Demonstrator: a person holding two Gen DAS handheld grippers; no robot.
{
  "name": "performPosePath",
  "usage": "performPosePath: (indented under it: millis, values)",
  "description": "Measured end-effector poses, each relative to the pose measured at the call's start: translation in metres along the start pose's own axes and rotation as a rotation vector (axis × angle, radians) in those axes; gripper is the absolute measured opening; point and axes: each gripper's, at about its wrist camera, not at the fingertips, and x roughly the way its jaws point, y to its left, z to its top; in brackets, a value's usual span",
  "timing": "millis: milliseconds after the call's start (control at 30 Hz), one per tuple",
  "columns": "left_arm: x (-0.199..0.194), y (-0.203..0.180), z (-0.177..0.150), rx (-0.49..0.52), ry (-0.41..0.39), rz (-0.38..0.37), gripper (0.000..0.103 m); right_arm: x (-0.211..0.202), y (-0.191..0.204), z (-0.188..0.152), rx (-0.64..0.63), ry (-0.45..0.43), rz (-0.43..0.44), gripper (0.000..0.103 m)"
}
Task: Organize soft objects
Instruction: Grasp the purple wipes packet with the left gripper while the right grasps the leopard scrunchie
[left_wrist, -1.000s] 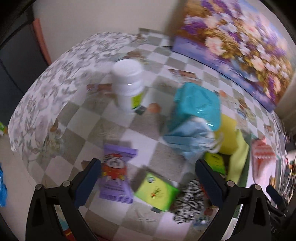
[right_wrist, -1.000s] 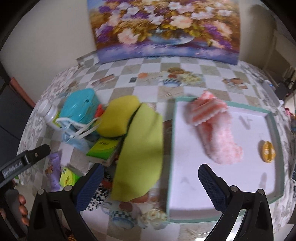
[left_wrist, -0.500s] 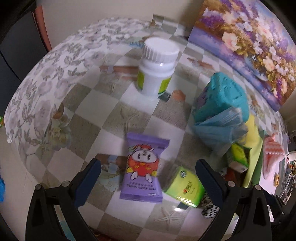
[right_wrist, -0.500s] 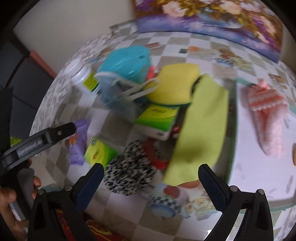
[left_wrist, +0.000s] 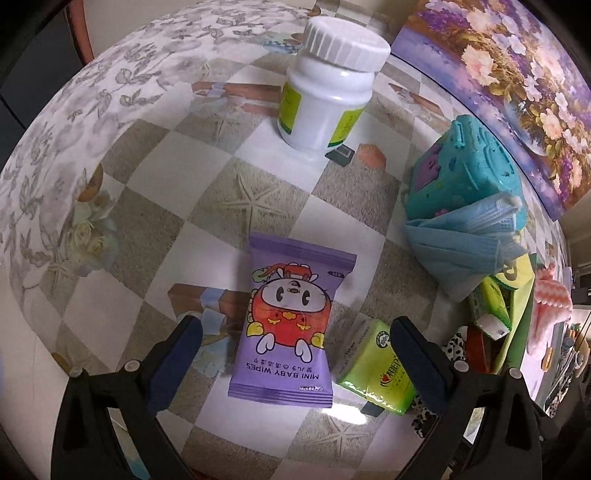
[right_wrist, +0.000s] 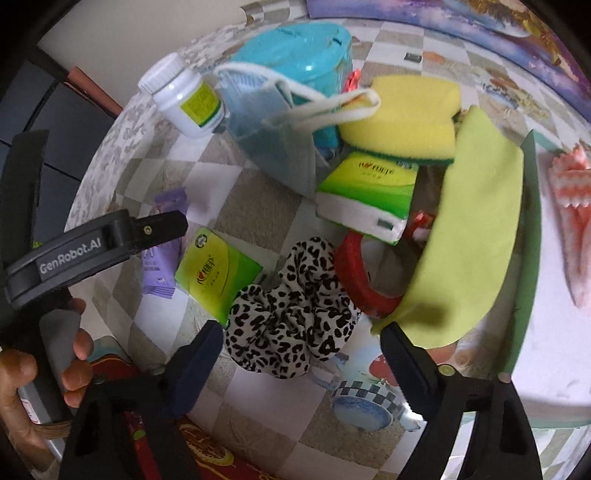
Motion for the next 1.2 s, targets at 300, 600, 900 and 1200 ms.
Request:
performPosePath:
  millis: [300, 600, 900, 1200]
  values:
    - [0.012, 0.0, 0.005, -0.016, 0.033, -0.031, 0.058, 0.009, 0.006, 0.002, -0.021, 0.012, 0.024, 0.066]
    - [0.016, -0.001, 0.008, -0.022, 0.027, -0.03, 0.051, 0.014, 0.003, 0.003, -0.021, 0.013, 0.02, 0.054]
    - [0.012, 0.002, 0.004, -0.026, 0.022, -0.024, 0.047, 0.008, 0.002, -0.001, -0.05, 0.003, 0.026, 0.039]
    - [-0.006, 0.008, 0.006, -0.049, -0.023, -0.019, 0.041, -0.006, 0.0, -0.007, -0.04, -0.015, 0.036, 0.037]
